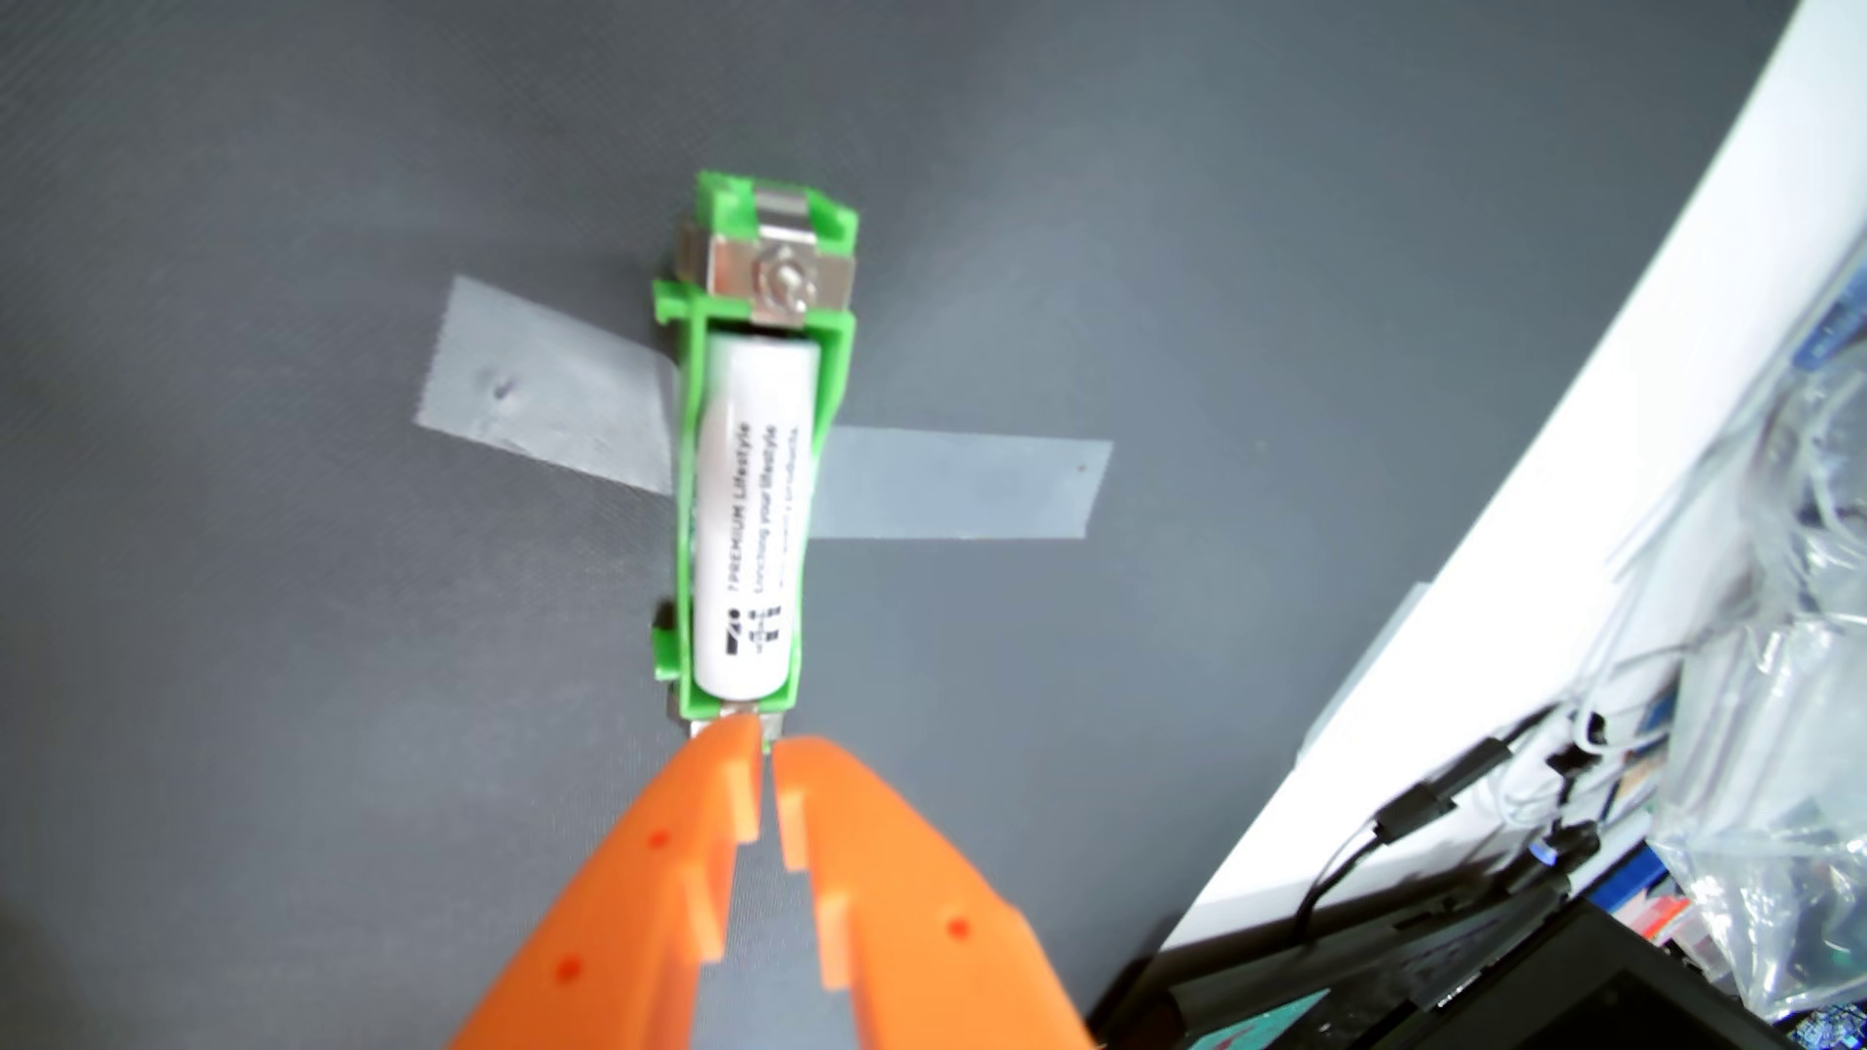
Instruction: Insert Battery
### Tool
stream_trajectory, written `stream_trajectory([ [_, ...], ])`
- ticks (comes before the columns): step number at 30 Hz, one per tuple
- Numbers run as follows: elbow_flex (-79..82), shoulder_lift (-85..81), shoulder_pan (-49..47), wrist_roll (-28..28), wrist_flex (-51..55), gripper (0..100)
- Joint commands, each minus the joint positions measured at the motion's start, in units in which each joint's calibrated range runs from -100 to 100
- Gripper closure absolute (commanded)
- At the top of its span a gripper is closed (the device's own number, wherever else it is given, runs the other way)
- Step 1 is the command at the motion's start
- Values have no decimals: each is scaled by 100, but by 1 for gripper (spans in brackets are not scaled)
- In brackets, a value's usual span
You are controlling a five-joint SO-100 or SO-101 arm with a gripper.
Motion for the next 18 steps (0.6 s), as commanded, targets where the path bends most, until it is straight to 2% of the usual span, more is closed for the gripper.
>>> stream_trajectory([
  [1, 317, -676, 48, 3, 27, 98],
  [9, 920, -960, 130, 152, 10, 98],
  [18, 1181, -1027, 1878, 564, -75, 98],
])
